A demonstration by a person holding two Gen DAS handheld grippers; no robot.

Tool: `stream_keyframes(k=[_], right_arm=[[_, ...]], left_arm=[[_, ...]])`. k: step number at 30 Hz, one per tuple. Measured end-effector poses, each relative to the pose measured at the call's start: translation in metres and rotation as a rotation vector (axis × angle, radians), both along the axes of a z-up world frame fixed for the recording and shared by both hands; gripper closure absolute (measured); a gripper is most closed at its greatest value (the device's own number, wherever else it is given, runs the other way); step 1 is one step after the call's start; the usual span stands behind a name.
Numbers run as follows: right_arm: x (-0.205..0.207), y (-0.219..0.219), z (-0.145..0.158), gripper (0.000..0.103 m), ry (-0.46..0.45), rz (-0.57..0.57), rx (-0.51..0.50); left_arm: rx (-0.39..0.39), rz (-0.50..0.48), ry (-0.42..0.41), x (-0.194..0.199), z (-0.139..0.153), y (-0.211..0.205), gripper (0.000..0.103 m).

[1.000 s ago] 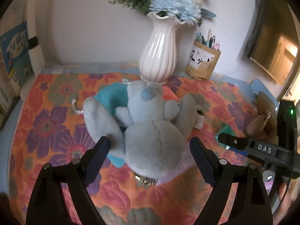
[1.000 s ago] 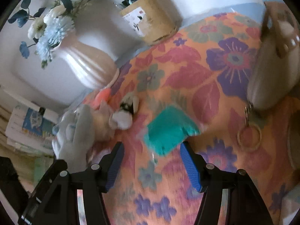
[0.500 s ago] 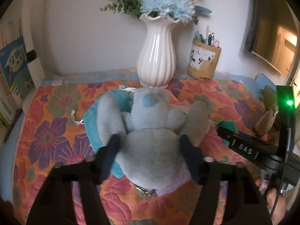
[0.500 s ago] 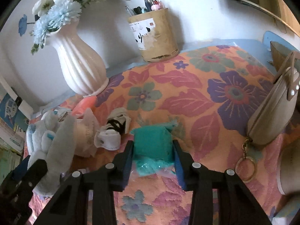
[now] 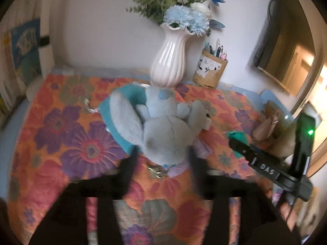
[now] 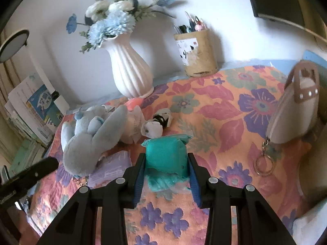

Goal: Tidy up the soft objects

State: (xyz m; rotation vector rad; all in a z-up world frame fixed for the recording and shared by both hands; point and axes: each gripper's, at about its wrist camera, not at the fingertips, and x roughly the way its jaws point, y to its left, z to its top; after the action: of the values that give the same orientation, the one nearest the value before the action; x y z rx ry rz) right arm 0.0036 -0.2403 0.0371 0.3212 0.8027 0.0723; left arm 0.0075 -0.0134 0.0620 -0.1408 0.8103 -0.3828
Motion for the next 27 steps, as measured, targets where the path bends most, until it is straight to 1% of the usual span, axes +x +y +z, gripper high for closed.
stream_keyframes(k=[1,2,4,6,7,9,10,11,12,13,15,17,20,23,25,27], right_arm=[[0.001,-0.002,-0.002,0.065,0.008,-0.004,0.011],[0.003,-0.006,-0.004,0.065,0.02,-0.011,0.029],[0.005,-0.01,-0.007,0.065,0.032,-0.019,0.053],[0.006,-0.014,-0.01,0.065,0.043,-0.025,0.078],[0.007,-0.015,-0.011,0.065,0.048,-0.025,0.088],[0.007,-0.017,-0.013,0.065,0.058,-0.025,0.098],[0.008,-0.016,-0.014,0.065,0.064,-0.024,0.098],[0.008,-0.015,-0.014,0.065,0.068,-0.021,0.094],[0.008,-0.014,-0.014,0.065,0.069,-0.016,0.09],[0.008,-0.012,-0.014,0.065,0.069,-0.008,0.082],[0.007,-0.007,-0.012,0.065,0.056,0.011,0.063],[0.004,-0.001,-0.008,0.065,0.03,0.033,0.041],[-0.002,0.006,-0.002,0.065,-0.015,0.071,0.016],[-0.009,0.011,0.003,0.065,-0.044,0.095,0.007],[-0.014,0.01,0.004,0.065,-0.048,0.087,0.003],[-0.02,0.009,0.002,0.065,-0.027,0.095,0.008]], left_arm=[[-0.018,-0.003,-0.003,0.001,0.0,-0.002,0.02],[-0.015,0.0,-0.022,0.002,0.002,-0.006,0.016],[0.054,-0.028,-0.035,0.008,0.001,-0.021,0.016],[0.104,-0.038,-0.016,0.017,-0.004,-0.033,0.016],[0.141,-0.028,0.001,0.027,-0.01,-0.041,0.016],[0.186,0.006,0.012,0.038,-0.018,-0.046,0.017],[0.208,0.03,0.021,0.045,-0.022,-0.048,0.018],[0.206,0.04,0.024,0.048,-0.024,-0.047,0.021],[0.198,0.043,0.02,0.049,-0.025,-0.045,0.029],[0.183,0.044,0.014,0.049,-0.024,-0.043,0.034],[0.167,0.043,0.009,0.045,-0.02,-0.039,0.037],[0.133,0.034,-0.014,0.035,-0.013,-0.032,0.037],[0.068,0.025,-0.049,0.006,0.001,-0.017,0.037],[0.033,0.001,-0.077,-0.021,0.011,-0.004,0.037],[0.04,-0.007,-0.083,-0.039,0.013,0.001,0.037],[0.051,0.0,-0.079,-0.048,0.009,0.004,0.037]])
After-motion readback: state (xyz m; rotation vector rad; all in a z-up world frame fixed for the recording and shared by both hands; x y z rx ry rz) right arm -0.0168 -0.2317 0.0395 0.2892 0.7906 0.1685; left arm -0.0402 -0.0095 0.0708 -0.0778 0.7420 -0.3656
